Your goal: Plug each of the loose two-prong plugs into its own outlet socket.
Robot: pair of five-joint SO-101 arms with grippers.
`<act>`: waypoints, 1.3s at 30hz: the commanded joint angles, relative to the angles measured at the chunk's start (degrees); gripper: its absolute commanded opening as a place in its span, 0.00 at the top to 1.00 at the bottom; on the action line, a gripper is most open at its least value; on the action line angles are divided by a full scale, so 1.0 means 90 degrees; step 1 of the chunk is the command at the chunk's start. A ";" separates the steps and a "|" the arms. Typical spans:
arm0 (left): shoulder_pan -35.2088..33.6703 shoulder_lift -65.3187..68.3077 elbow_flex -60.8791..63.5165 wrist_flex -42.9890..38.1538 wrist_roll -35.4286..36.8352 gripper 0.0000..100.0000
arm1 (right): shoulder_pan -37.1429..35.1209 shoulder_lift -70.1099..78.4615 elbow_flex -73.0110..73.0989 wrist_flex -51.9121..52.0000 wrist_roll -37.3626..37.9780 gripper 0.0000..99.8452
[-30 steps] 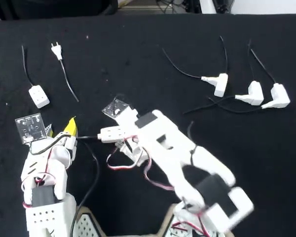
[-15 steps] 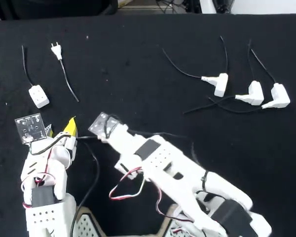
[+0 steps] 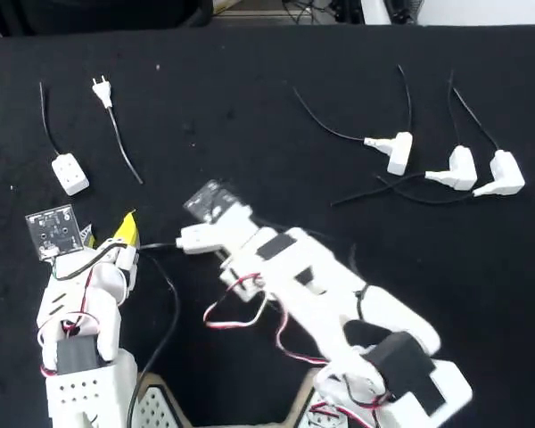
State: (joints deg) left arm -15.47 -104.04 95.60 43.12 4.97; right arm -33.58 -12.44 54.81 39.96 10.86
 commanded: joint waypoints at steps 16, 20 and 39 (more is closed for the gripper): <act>-0.0034 -0.0049 -0.0190 -0.0107 0.0039 0.77 | 0.2989 -0.0425 -0.1148 0.1006 0.2266 0.99; -0.0024 -0.0049 -0.0190 -0.0107 0.0039 0.77 | 0.2755 0.0327 -0.0972 0.0801 0.2266 0.95; -0.0024 -0.0049 -0.0181 -0.0107 0.0039 0.77 | 0.2686 0.0210 -0.1197 0.0645 0.0850 0.82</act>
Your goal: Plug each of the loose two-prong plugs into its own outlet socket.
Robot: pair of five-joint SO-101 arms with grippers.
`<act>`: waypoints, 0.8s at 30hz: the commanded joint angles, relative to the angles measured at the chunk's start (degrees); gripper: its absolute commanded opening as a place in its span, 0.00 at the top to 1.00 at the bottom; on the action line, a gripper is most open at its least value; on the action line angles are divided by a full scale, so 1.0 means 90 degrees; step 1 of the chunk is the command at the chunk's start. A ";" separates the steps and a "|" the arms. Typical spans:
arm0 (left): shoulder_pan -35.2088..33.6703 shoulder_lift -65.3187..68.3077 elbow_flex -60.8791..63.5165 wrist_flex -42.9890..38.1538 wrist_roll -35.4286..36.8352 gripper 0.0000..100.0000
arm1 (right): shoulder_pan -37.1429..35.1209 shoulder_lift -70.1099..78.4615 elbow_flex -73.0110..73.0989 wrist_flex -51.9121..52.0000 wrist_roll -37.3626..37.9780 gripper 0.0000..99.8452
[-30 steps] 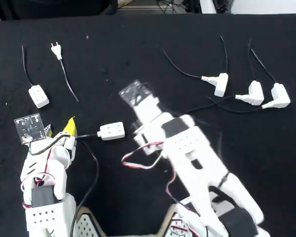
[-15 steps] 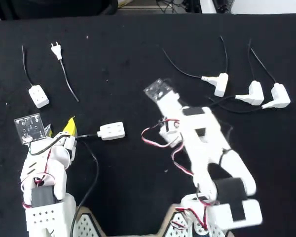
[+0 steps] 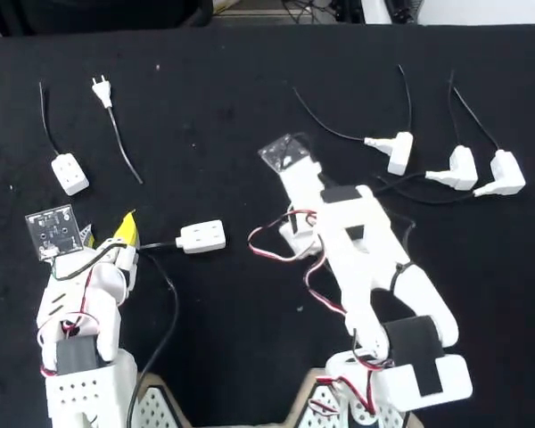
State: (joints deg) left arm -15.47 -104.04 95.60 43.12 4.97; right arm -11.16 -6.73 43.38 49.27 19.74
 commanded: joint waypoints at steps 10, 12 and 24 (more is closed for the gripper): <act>-0.0005 -0.0049 -0.0181 -0.0117 0.0039 0.77 | 0.0107 -0.1665 0.1314 -0.0889 -0.0127 0.82; -0.0005 -0.0049 -0.0181 -0.0117 0.0039 0.77 | 0.0000 -0.1724 0.1695 -0.1280 -0.0020 0.82; 0.0015 -0.0049 -0.0112 -0.0117 0.0029 0.77 | -0.0264 -0.1480 0.2085 -0.2354 0.0352 0.87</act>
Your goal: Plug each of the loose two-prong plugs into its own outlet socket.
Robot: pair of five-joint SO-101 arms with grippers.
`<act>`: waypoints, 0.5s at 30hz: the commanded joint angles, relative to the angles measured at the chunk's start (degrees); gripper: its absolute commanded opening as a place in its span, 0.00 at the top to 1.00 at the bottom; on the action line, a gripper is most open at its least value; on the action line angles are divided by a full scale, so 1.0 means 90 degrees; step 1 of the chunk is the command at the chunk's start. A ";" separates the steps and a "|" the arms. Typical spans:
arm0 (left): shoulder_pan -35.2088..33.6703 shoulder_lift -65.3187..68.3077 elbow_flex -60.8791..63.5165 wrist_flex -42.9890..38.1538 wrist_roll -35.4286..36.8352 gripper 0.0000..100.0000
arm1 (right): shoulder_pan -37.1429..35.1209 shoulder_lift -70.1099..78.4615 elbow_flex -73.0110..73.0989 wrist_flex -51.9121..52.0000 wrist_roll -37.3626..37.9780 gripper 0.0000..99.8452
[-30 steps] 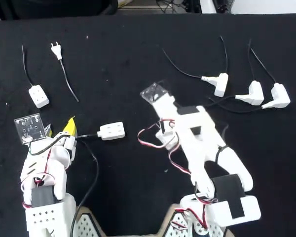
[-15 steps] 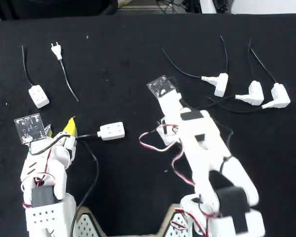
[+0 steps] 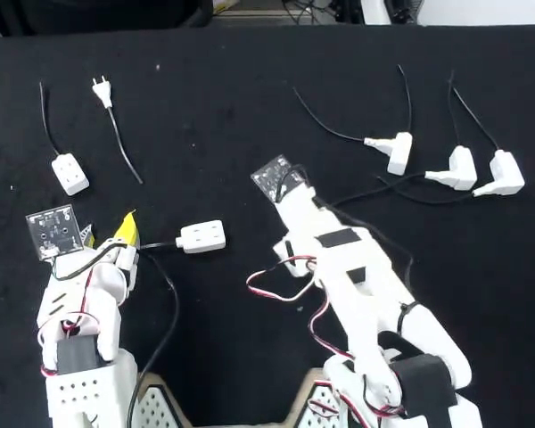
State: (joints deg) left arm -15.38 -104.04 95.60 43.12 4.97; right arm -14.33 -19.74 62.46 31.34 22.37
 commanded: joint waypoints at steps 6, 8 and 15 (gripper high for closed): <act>0.0005 -0.0049 -0.0112 -0.0117 0.0029 0.77 | 0.0645 -0.0054 -0.0054 -0.0459 0.0059 0.99; 0.0005 -0.0049 -0.0112 -0.0117 0.0029 0.77 | 0.0908 -0.0063 -0.0151 -0.0449 0.0020 0.97; 0.0005 -0.0049 -0.0112 -0.0117 0.0029 0.77 | 0.0899 -0.0015 -0.0562 0.0459 -0.0371 0.96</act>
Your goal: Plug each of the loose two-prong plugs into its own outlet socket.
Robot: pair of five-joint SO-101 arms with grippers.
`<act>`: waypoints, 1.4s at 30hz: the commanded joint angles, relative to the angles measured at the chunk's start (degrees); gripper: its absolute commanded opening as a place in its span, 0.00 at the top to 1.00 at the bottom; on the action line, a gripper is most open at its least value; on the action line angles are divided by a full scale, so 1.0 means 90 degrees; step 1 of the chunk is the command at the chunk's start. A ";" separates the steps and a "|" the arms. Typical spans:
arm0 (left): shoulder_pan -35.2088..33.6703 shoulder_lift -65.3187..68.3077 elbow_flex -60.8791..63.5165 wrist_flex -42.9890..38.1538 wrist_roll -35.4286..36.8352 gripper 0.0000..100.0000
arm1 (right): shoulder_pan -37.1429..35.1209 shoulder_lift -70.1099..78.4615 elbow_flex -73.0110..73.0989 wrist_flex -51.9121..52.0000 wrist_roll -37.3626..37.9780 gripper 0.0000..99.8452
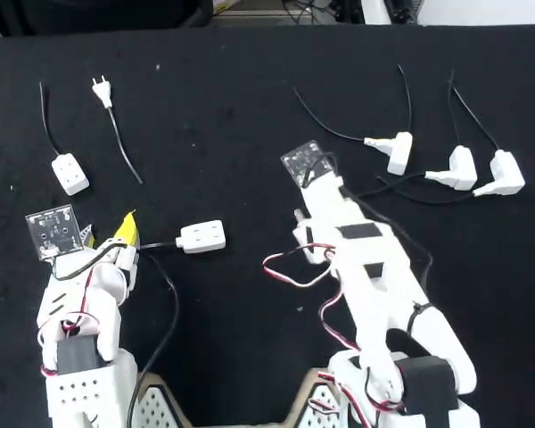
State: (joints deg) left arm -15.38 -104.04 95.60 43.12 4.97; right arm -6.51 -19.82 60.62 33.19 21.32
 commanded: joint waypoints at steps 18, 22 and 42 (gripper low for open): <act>0.0005 -0.0049 -0.0112 -0.0117 0.0029 0.77 | 0.0195 -0.1148 -0.0200 0.0654 -0.0850 0.82; 0.0015 -0.0049 -0.0112 -0.0117 0.0029 0.77 | -0.0567 -0.1832 0.0464 0.0635 -0.0850 0.82; -0.0015 -0.0049 -0.0044 -0.0117 0.0029 0.77 | -0.0908 -0.0210 0.0650 -0.1104 0.0459 0.82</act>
State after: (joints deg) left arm -15.38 -104.04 95.60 43.12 4.97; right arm -14.42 -23.52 70.99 24.66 23.43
